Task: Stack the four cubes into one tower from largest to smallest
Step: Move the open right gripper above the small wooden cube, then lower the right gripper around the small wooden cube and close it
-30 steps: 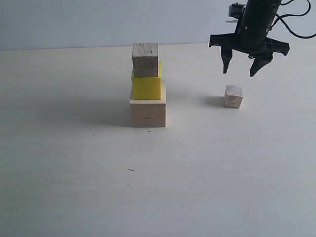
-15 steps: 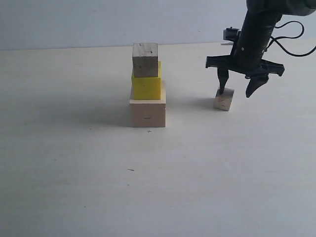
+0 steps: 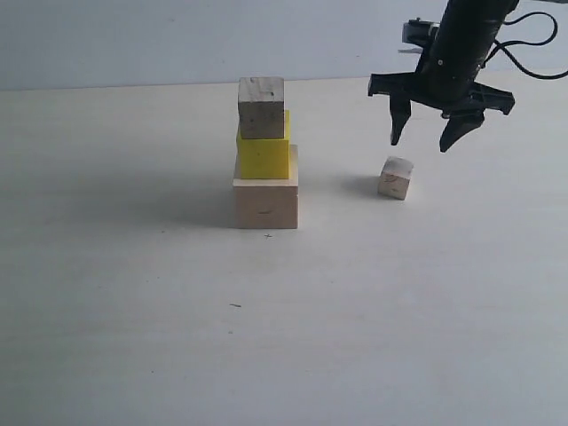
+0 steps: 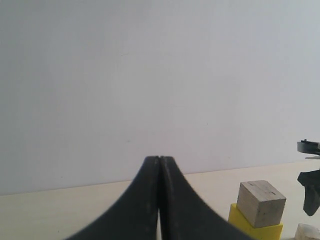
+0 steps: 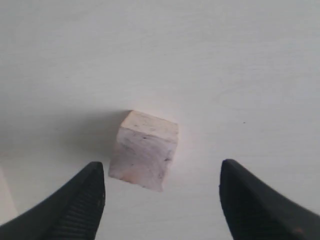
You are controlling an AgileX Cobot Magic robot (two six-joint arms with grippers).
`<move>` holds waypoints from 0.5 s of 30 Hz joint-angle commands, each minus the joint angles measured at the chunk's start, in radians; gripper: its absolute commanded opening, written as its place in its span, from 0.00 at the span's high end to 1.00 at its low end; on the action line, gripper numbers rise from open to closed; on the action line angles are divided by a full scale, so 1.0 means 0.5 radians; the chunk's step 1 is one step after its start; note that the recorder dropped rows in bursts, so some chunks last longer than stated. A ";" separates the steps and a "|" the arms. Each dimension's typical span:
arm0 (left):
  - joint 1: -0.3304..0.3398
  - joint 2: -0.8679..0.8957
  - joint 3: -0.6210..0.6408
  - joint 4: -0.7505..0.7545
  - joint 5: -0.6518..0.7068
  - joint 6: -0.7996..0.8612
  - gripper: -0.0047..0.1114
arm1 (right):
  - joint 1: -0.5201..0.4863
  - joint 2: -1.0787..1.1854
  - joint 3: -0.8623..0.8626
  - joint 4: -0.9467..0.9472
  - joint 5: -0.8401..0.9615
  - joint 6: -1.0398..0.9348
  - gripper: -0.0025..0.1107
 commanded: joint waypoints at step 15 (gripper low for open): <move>-0.010 -0.003 0.002 -0.012 0.015 -0.009 0.96 | 0.018 -0.012 0.010 0.129 -0.103 0.184 0.42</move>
